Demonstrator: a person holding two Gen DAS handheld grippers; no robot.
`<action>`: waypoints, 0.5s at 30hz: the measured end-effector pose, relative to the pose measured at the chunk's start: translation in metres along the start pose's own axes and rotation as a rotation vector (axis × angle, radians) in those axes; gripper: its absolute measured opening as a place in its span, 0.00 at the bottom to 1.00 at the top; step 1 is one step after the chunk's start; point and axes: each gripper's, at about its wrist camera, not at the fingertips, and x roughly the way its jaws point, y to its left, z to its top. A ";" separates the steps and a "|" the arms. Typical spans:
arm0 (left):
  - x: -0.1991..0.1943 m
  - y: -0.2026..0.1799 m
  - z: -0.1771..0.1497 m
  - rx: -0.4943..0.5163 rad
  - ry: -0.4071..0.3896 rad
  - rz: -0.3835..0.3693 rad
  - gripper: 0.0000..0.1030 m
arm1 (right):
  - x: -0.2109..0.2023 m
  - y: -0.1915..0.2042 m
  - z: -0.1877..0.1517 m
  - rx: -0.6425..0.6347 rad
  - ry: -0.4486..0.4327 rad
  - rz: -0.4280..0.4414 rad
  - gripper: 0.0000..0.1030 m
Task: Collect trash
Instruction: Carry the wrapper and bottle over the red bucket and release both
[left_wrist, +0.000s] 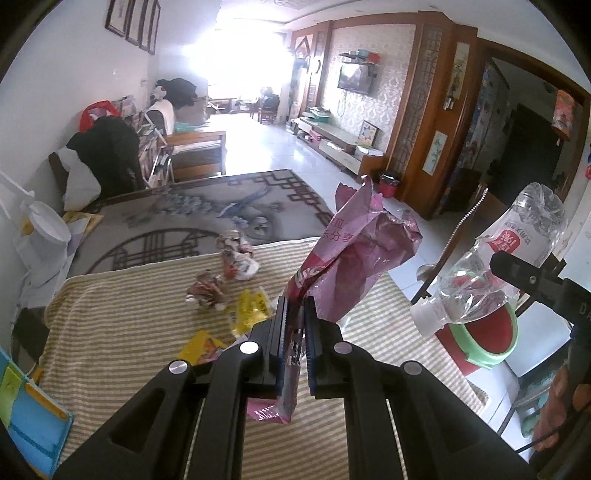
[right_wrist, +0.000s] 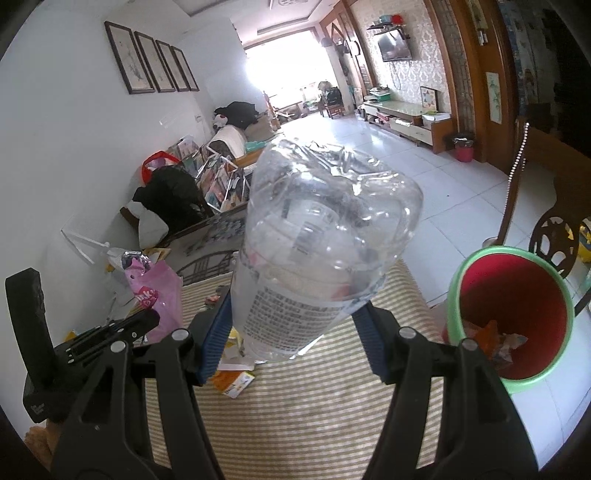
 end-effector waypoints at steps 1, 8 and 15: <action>0.002 -0.005 0.000 0.004 0.002 -0.004 0.06 | -0.001 -0.003 0.000 0.003 -0.002 -0.004 0.59; 0.011 -0.037 0.001 0.024 0.018 -0.014 0.06 | -0.004 -0.028 0.004 0.025 -0.001 -0.009 0.59; 0.022 -0.066 0.001 0.032 0.036 -0.014 0.06 | -0.005 -0.046 0.006 0.042 0.000 -0.003 0.59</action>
